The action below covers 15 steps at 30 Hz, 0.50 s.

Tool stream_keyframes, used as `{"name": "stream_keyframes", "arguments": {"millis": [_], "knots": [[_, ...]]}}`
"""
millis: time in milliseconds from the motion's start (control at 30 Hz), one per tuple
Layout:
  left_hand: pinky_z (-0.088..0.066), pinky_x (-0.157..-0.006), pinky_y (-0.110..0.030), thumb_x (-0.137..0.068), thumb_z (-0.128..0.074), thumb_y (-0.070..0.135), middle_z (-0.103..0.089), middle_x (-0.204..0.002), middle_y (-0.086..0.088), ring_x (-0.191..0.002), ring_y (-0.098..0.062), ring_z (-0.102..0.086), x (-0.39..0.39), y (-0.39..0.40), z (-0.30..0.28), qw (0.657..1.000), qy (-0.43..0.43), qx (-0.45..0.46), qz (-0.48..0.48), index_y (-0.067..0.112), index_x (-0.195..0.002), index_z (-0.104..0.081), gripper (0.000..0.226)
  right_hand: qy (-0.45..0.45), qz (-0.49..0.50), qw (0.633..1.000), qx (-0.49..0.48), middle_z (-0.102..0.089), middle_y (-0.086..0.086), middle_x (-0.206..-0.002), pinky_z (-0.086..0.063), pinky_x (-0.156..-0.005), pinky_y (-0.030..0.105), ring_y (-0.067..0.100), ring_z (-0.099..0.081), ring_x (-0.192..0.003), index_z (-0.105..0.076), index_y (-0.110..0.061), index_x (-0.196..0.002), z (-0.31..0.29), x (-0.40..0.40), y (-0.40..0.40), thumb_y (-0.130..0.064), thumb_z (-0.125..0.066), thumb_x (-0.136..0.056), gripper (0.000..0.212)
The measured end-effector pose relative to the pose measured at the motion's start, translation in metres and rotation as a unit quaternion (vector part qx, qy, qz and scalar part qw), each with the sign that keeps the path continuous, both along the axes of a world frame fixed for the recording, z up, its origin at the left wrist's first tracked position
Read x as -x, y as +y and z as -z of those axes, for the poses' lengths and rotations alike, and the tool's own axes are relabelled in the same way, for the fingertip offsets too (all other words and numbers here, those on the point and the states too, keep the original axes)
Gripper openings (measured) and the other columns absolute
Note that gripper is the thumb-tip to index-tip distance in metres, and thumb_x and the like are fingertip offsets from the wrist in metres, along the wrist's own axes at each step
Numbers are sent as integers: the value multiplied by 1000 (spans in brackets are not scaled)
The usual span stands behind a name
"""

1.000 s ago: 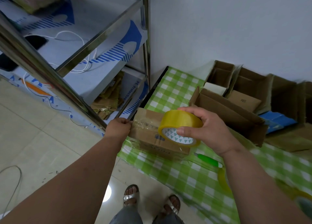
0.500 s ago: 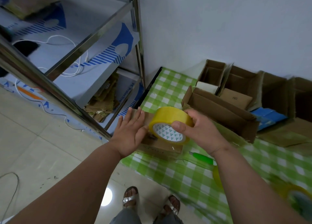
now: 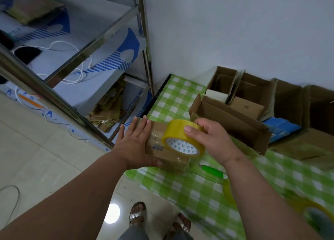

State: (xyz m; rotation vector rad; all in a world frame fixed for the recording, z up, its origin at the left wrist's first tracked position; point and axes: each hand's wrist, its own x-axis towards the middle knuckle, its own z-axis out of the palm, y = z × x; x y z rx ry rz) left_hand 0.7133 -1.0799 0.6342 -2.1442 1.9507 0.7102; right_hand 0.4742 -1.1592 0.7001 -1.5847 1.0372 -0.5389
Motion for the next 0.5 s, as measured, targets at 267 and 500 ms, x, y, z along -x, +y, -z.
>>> {"name": "stream_keyframes", "arguments": {"millis": [267, 500], "knots": [[23, -113, -49, -56, -51, 94, 58, -131, 24, -121, -4, 57, 3, 0, -1, 1000, -16, 6, -14, 40, -120, 56, 136, 72, -2, 996, 42, -59, 22, -72, -42, -59, 34, 20, -54, -64, -61, 1, -78, -13, 21, -3, -30, -70, -88, 34], [14, -119, -51, -52, -46, 97, 55, -133, 25, -124, -4, 54, 4, -1, -1, 1000, -18, 8, -18, 38, -123, 54, 136, 137, -3, 990, 43, -66, 19, -79, -52, -66, 45, 30, -63, -70, -67, -13, -77, -11, 43, -7, -31, -68, -88, 21]]}}
